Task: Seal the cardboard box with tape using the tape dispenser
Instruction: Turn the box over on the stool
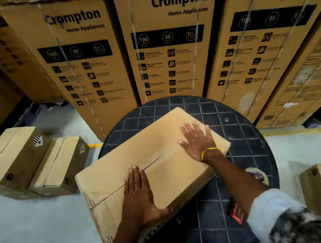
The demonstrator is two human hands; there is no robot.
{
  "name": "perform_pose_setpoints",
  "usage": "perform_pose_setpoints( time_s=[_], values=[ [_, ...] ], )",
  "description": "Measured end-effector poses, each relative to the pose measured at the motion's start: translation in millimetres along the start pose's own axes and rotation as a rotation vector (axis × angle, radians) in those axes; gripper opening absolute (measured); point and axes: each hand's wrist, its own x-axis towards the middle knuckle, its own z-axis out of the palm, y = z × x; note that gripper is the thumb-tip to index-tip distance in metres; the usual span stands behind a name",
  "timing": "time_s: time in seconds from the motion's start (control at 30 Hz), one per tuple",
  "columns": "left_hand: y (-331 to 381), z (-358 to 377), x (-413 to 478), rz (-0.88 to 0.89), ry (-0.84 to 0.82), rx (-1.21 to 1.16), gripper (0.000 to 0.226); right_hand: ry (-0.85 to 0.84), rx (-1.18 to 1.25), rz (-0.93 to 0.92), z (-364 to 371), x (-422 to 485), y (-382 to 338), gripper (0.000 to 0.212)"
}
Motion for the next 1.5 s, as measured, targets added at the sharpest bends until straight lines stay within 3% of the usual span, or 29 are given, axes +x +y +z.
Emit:
perform_pose_setpoints(
  time_s=[0.17,0.47,0.63,0.77,0.83,0.97,1.03,1.1,1.17,1.23,1.33,1.5],
  values=[
    [-5,-8,3,0.022,-0.035,-0.011,0.16,-0.104,0.176,0.193,-22,25,35,0.074],
    [-67,-66,37,0.249,-0.223,0.052,0.17,0.078,0.197,0.365,-5,-48,4,0.081],
    [-14,-55,59,0.481,-0.225,0.072,0.168,0.107,0.214,0.479,9,-95,-2,0.081],
    [46,-34,59,0.6,-0.152,0.11,0.163,0.114,0.267,0.451,9,-123,7,0.076],
    [62,-25,62,0.589,-0.128,0.106,0.163,0.143,0.455,0.498,10,-134,22,0.068],
    [67,-16,66,0.596,-0.114,0.1,0.163,0.473,1.354,0.903,50,-164,58,0.029],
    [67,-16,67,0.605,-0.115,0.099,0.162,0.516,1.418,1.059,88,-179,80,0.017],
    [68,-16,67,0.597,-0.118,0.112,0.16,0.453,1.324,1.121,148,-191,108,0.016],
    [70,-14,69,0.59,-0.12,0.108,0.159,0.424,1.264,1.201,186,-197,122,0.035],
    [70,-15,70,0.584,-0.135,0.115,0.159,0.399,1.299,1.257,188,-199,117,0.041],
    [72,-16,70,0.581,-0.141,0.114,0.159,0.264,1.466,1.307,164,-191,95,0.024],
    [72,-18,68,0.573,-0.14,0.103,0.159,0.123,1.536,1.312,163,-175,96,0.032]
  ],
)
